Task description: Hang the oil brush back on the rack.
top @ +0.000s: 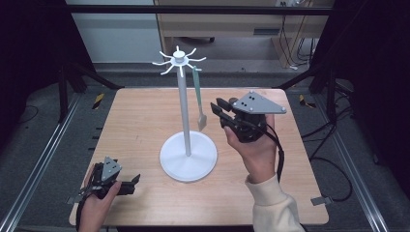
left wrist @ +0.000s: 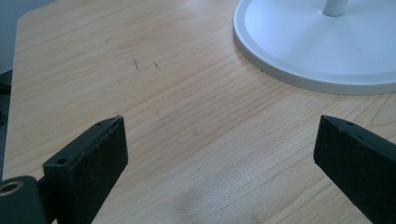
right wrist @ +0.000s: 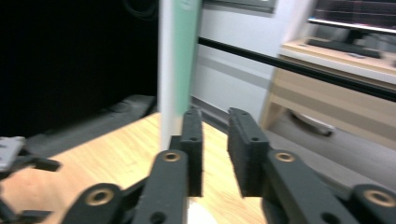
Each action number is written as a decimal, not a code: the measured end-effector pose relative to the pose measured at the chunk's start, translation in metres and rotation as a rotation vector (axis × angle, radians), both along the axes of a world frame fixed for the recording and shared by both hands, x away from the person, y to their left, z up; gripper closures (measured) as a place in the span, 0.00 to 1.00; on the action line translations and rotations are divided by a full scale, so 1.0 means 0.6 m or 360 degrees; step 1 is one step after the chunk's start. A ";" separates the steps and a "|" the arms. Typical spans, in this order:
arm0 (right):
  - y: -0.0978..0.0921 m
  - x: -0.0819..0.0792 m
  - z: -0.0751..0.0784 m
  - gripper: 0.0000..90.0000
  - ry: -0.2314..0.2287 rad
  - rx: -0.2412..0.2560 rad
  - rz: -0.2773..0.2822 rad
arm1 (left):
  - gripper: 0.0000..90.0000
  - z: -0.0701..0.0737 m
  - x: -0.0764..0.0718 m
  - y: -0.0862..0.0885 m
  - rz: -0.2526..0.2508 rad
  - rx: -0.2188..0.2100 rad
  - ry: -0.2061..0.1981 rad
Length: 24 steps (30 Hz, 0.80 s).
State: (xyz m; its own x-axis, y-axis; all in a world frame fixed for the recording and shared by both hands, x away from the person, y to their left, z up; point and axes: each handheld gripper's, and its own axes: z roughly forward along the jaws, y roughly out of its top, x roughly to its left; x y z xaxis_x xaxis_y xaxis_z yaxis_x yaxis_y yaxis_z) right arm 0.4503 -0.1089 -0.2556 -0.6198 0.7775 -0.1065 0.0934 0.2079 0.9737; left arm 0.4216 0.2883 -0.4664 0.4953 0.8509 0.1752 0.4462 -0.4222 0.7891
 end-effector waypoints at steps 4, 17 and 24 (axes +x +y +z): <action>-0.014 0.002 -0.003 0.64 0.0008 -0.0024 -0.0126 | 0.03 -0.001 0.001 -0.001 -0.0003 -0.0001 0.0003; -0.039 0.028 -0.021 0.32 0.0134 -0.0123 -0.0340 | 0.03 -0.001 0.002 0.000 -0.0007 -0.0007 0.0015; -0.050 0.039 -0.030 0.19 0.0178 -0.0218 -0.0376 | 0.03 -0.002 0.002 0.001 -0.0005 -0.0013 0.0022</action>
